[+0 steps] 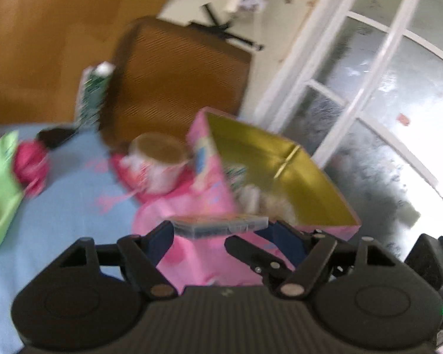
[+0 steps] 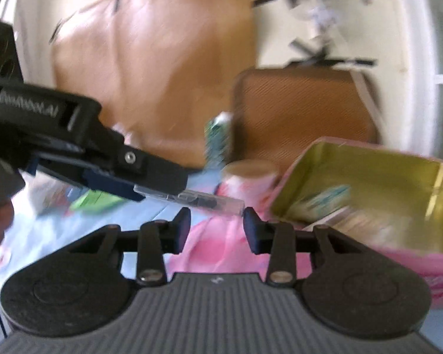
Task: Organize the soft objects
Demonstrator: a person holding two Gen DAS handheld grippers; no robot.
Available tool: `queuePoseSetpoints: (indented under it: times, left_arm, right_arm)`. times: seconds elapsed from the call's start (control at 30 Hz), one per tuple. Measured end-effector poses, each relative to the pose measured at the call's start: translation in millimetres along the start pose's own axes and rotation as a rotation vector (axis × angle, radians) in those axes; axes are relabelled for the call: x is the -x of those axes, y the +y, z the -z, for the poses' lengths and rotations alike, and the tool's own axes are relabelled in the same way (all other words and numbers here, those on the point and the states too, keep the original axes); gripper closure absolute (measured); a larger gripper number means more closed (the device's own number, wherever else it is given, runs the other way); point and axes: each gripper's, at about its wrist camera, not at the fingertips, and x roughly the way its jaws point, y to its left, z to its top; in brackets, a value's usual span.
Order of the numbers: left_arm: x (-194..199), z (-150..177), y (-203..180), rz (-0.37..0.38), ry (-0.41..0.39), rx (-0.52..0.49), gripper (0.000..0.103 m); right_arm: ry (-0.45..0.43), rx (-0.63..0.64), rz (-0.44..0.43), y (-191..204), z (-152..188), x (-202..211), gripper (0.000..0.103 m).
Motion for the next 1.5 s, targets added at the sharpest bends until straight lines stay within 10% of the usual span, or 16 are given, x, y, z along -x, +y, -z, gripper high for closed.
queuePoseSetpoints:
  times: [0.53,0.8,1.03,1.27,1.5]
  left_arm:
    - [-101.1,-18.3,-92.2,0.136,0.018,-0.096,0.027]
    - [4.1,23.3,18.3,-0.064,-0.068,-0.081,0.023]
    - [72.5,75.5,136.5,-0.351,-0.119,0.058,0.023]
    - [98.1,89.0,188.3,-0.267,-0.234,0.235,0.021]
    - [108.3,94.1,195.0,-0.189,-0.267,0.258,0.018]
  right_arm:
    - [-0.040,-0.094,0.448,-100.6,9.2,9.8,0.051]
    - [-0.125,-0.094,0.216,-57.3,-9.3,12.4,0.051]
    - [0.053,-0.111,-0.124,10.3,-44.4,-92.1,0.051]
    - [0.272,-0.126,-0.177,70.8,-74.3,-243.7,0.054]
    - [0.522,-0.095,-0.250,81.7,-62.8,-296.5,0.057]
